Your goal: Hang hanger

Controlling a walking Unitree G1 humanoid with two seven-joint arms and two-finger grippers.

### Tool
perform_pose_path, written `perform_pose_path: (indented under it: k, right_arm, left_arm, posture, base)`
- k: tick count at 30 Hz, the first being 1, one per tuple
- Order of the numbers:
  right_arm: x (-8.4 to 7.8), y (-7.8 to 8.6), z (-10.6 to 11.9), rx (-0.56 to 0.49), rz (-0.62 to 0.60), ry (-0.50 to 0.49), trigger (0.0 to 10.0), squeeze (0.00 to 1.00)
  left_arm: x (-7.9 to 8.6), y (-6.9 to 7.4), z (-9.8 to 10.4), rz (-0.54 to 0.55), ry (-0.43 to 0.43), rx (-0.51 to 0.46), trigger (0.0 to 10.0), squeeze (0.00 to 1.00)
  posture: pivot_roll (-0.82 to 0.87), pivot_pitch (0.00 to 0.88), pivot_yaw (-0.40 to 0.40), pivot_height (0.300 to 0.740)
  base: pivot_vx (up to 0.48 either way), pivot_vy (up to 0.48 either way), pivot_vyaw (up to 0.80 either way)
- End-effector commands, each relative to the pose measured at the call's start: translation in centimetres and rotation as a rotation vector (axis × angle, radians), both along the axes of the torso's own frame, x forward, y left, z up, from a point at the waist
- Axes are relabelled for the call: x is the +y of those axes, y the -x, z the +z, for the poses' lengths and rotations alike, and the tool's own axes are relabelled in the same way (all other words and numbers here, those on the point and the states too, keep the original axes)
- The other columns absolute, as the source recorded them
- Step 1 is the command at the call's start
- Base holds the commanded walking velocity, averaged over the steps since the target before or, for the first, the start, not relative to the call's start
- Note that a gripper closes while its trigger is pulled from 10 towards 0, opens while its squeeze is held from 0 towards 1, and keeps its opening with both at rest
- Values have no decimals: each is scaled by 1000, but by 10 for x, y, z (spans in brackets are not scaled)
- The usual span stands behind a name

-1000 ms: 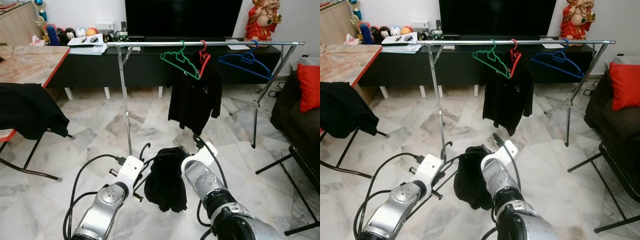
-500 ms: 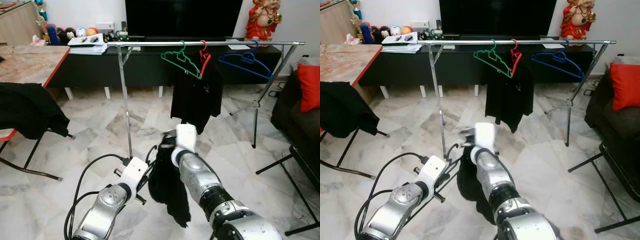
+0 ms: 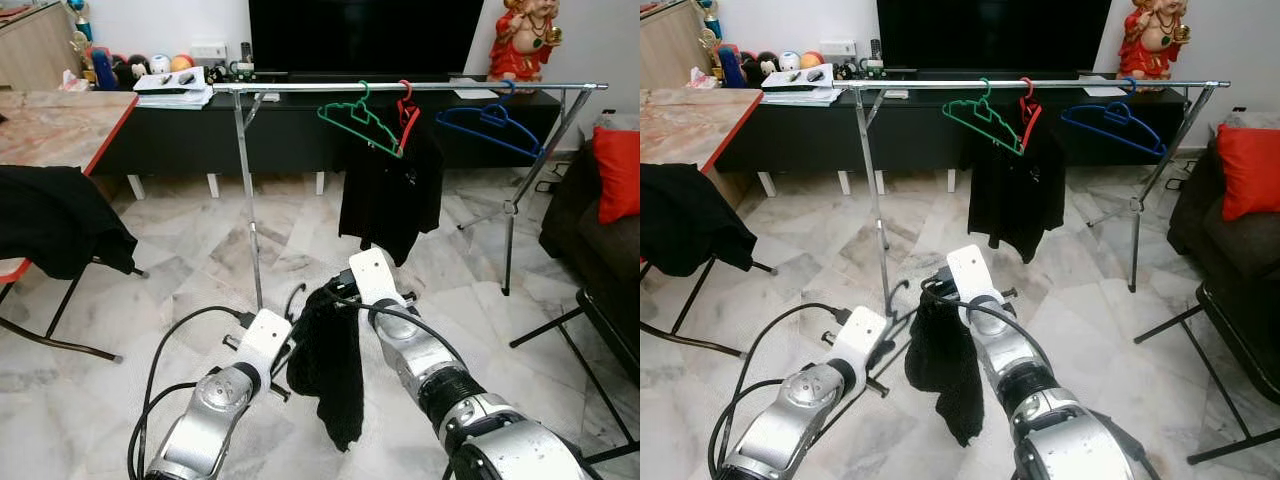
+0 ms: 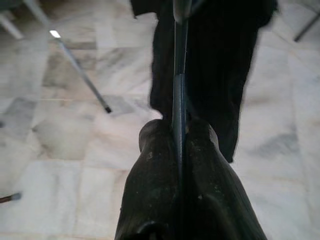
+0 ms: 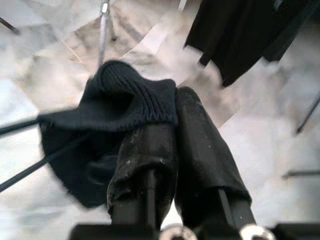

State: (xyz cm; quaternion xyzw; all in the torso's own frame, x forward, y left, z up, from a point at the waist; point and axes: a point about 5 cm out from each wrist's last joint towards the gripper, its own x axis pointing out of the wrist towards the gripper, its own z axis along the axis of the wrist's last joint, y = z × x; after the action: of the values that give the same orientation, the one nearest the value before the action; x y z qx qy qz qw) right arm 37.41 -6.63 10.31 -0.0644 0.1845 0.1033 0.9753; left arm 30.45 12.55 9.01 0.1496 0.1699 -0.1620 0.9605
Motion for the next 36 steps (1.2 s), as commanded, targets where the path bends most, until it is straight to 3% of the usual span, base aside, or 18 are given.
perform_pose_path:
  k: [1, 3, 6, 7, 8, 13, 17, 20, 23, 26, 29, 33, 36]
  right_arm:
    - [6, 5, -6, 69, -22, -107, 10000, 0]
    - [18, 12, -15, 164, -27, -253, 10000, 0]
    - [42, 28, -26, 280, 31, -396, 10000, 0]
    - [42, 28, -26, 280, 31, -396, 10000, 0]
    - [57, 37, -30, 332, 83, -449, 10000, 0]
    - [72, 42, -26, 362, 94, -571, 10000, 0]
    - [69, 34, -15, 318, 71, -625, 10000, 0]
    - [60, 24, -5, 276, 66, -595, 10000, 0]
    - [58, 22, -2, 254, 71, -570, 10000, 0]
    - [57, 19, 3, 257, 65, -610, 10000, 0]
    - [68, 25, 3, 313, 84, -697, 10000, 0]
    - [95, 44, 0, 399, 195, -774, 10000, 0]
    - [98, 47, -1, 419, 201, -792, 10000, 0]
  left_arm:
    - [2, -6, 14, 27, 30, -73, 10000, 0]
    - [2, -7, 17, 30, 28, -89, 10000, 0]
    - [-3, -6, 16, 6, 52, -84, 10000, 0]
    - [-3, -6, 16, 6, 52, -84, 10000, 0]
    - [-14, -1, 17, -69, 116, -74, 10000, 0]
    - [-29, 8, 19, -184, 189, -52, 10000, 0]
    - [-30, 11, 19, -214, 185, -48, 10000, 0]
    - [-18, 1, 20, -103, 158, -75, 10000, 0]
    - [-13, -3, 23, -63, 148, -104, 10000, 0]
    - [-2, -11, 33, 67, 173, -178, 10000, 0]
    - [-4, -11, 35, 65, 211, -171, 10000, 0]
    - [-14, -7, 30, 8, 224, -135, 10000, 0]
    - [-16, -6, 29, 12, 241, -132, 10000, 0]
  posture:
    - [132, 53, -60, 740]
    - [133, 53, -60, 740]
    - [130, 53, -60, 740]
    - [130, 53, -60, 740]
    - [129, 53, -60, 740]
    - [134, 52, -59, 740]
    - [135, 50, -58, 740]
    - [134, 46, -57, 740]
    - [132, 46, -57, 740]
    - [132, 46, -58, 740]
    - [128, 46, -58, 740]
    - [128, 49, -55, 740]
    - [130, 50, -55, 740]
  base:
    - [0, 0, 0]
    - [0, 0, 0]
    - [0, 0, 0]
    - [0, 0, 0]
    - [0, 0, 0]
    - [0, 0, 0]
    - [0, 0, 0]
    - [0, 0, 0]
    - [0, 0, 0]
    - [0, 0, 0]
    - [0, 0, 0]
    - [0, 0, 0]
    - [0, 0, 0]
